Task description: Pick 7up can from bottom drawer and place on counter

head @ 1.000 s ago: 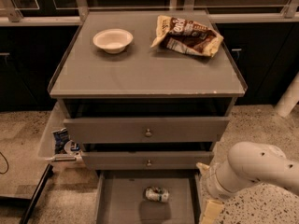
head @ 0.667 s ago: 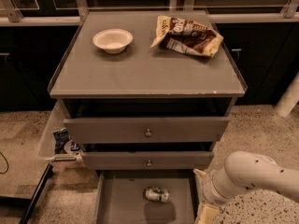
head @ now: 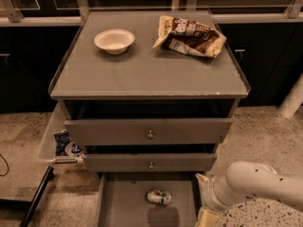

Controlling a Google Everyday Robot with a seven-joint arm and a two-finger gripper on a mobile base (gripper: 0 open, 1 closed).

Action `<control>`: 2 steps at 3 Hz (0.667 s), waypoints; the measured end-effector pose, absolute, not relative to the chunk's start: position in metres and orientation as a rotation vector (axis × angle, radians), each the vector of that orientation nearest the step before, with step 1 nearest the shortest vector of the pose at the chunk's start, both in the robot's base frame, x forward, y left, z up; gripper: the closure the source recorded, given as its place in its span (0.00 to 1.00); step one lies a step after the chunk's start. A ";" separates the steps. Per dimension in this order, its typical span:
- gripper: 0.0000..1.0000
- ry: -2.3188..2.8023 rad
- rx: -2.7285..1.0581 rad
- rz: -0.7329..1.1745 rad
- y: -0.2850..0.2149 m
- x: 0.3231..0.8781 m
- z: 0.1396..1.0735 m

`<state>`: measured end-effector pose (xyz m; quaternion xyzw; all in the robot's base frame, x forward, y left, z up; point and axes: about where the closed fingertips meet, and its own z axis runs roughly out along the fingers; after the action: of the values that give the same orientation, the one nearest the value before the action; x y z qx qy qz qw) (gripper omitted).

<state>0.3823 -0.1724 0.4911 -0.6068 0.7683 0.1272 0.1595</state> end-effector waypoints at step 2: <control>0.00 2.083 -1.638 0.357 -0.167 0.427 0.420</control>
Offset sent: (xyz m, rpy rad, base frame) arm 0.0746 0.0078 -0.1159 0.1768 -0.1744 -0.0201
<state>0.4270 -0.1674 0.4198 -0.5958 0.7579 0.1298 0.2317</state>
